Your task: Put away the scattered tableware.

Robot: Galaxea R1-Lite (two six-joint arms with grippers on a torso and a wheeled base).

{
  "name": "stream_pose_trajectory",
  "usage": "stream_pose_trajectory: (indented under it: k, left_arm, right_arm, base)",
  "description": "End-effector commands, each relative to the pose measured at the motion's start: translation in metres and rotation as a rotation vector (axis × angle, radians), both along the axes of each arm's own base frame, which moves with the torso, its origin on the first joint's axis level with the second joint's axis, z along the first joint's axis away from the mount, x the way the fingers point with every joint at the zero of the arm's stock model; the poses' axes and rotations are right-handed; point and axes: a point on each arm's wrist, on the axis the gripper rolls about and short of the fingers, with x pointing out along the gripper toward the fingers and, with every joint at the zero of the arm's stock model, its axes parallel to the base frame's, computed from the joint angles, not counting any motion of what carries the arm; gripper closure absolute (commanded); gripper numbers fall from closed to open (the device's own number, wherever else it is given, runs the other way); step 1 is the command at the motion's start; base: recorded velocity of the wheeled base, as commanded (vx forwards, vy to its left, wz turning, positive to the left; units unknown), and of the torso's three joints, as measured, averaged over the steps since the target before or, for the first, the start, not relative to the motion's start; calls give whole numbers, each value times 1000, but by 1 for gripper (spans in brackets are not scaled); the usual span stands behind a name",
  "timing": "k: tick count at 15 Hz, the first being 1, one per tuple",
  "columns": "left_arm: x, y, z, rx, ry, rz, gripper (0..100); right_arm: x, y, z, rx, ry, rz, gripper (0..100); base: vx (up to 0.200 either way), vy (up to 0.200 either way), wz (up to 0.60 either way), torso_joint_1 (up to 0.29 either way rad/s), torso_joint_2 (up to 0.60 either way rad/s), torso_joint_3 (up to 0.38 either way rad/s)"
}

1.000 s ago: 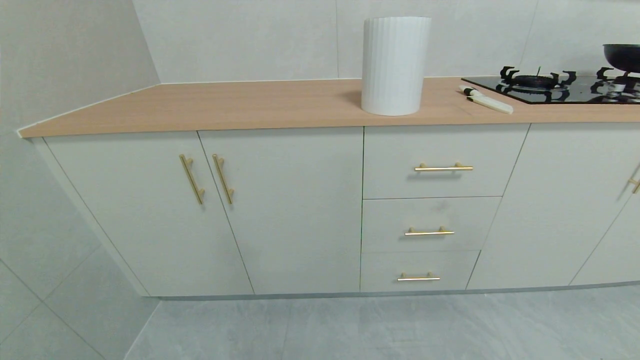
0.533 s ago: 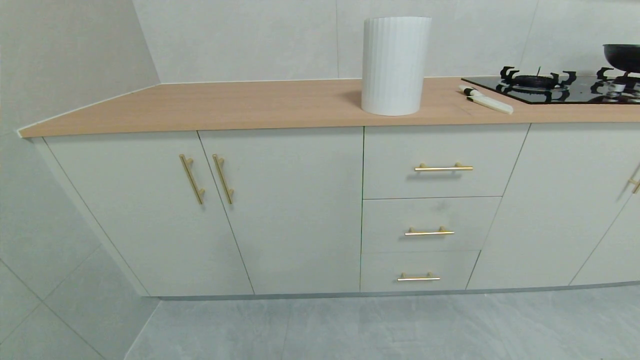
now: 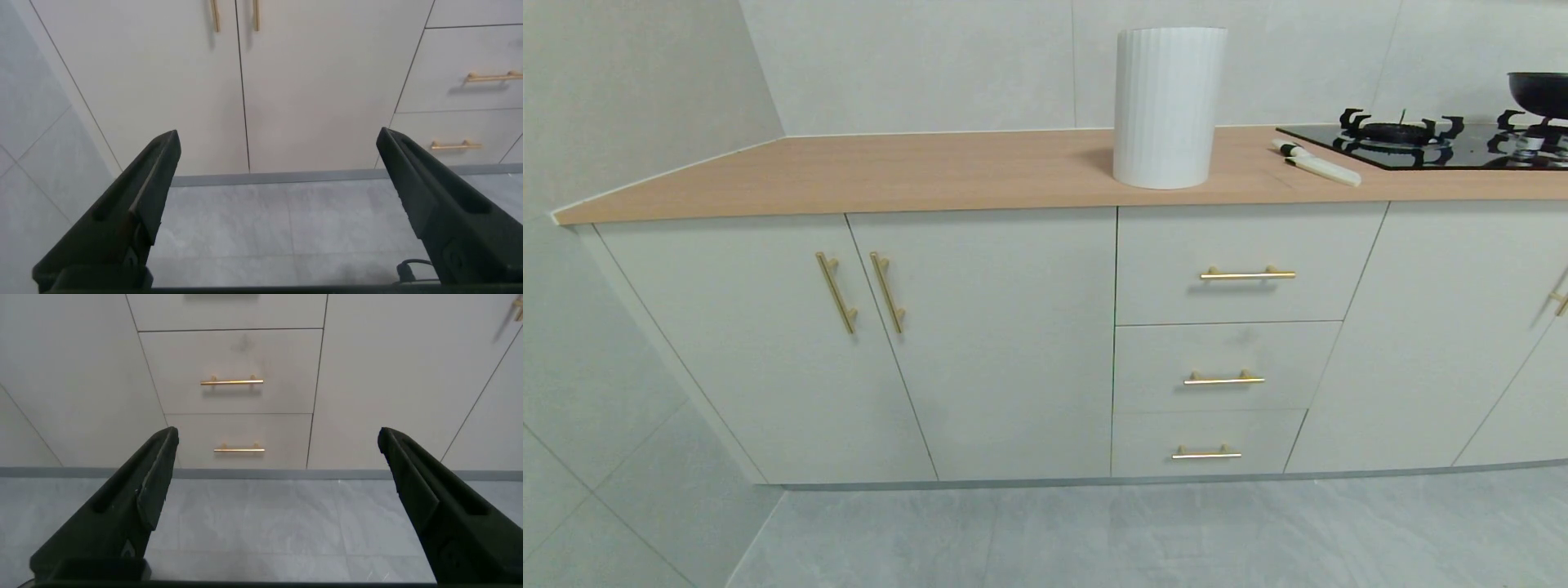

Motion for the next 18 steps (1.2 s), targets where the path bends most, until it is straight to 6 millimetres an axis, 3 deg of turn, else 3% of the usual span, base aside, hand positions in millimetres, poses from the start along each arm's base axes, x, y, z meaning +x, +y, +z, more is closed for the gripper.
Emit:
stream_pose_trajectory:
  k: [1,18]
  left_arm:
    - [0,0,0,0,0,0,0]
    - [0,0,0,0,0,0,0]
  right_arm:
    - [0,0,0,0,3,0,0]
    - [0,0,0,0,3,0,0]
  base:
    - [200,0,0,2,2,2]
    - [200,0,0,2,1,2]
